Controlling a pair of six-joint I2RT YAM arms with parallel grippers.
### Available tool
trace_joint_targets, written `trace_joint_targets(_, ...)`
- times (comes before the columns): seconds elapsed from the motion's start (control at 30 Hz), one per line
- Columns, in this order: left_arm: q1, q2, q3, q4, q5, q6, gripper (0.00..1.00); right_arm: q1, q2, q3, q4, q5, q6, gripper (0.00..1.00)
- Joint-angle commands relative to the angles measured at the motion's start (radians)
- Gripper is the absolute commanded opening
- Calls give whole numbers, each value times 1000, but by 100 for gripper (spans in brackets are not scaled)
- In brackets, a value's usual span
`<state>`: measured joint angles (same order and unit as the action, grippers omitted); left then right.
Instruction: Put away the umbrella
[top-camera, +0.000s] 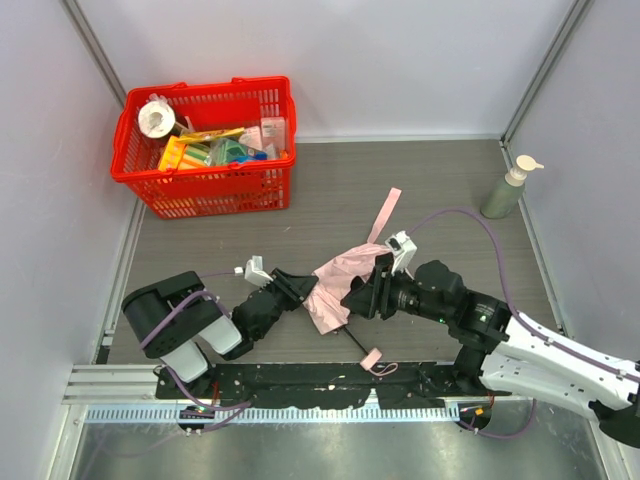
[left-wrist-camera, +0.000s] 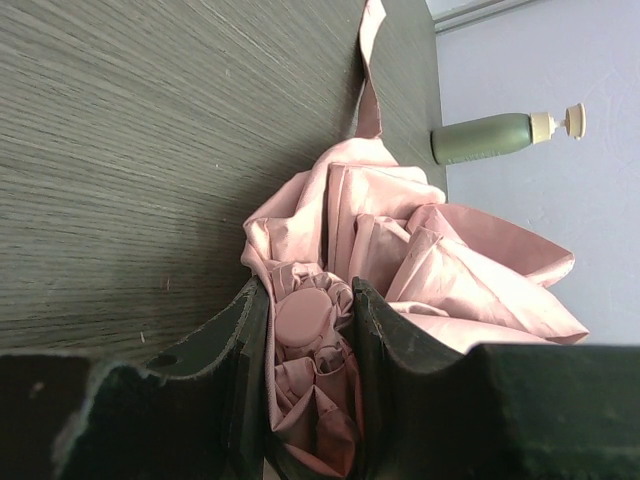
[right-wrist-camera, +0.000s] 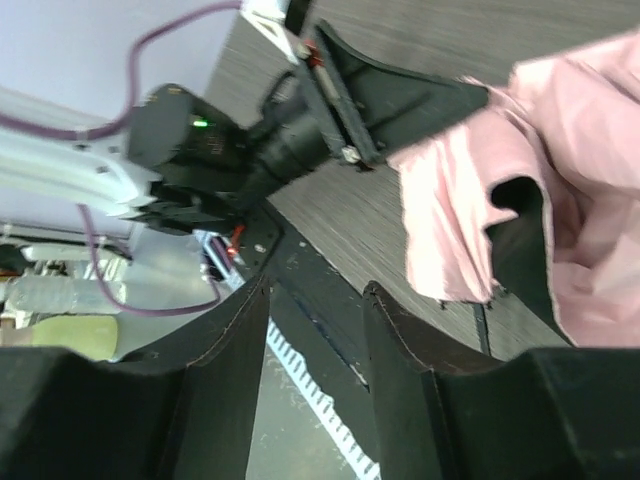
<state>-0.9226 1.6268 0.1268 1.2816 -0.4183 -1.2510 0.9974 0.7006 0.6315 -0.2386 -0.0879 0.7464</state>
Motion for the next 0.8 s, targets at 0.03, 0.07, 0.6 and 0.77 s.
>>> trace_joint_targets(0.03, 5, 19, 10, -28, -37, 36, 0, 3, 95, -23, -10, 144, 88, 51)
trace_joint_targets(0.07, 5, 19, 8, -28, -39, 33, 0, 1, 106, -21, 10, 157, 85, 53)
trace_joint_targets(0.6, 5, 25, 2, -67, -16, -18, 0, -89, 384, 40, 73, 206, -94, 59)
trace_joint_targets(0.77, 5, 25, -6, -61, -27, -22, 0, -92, 399, 0, 264, 111, -98, 57)
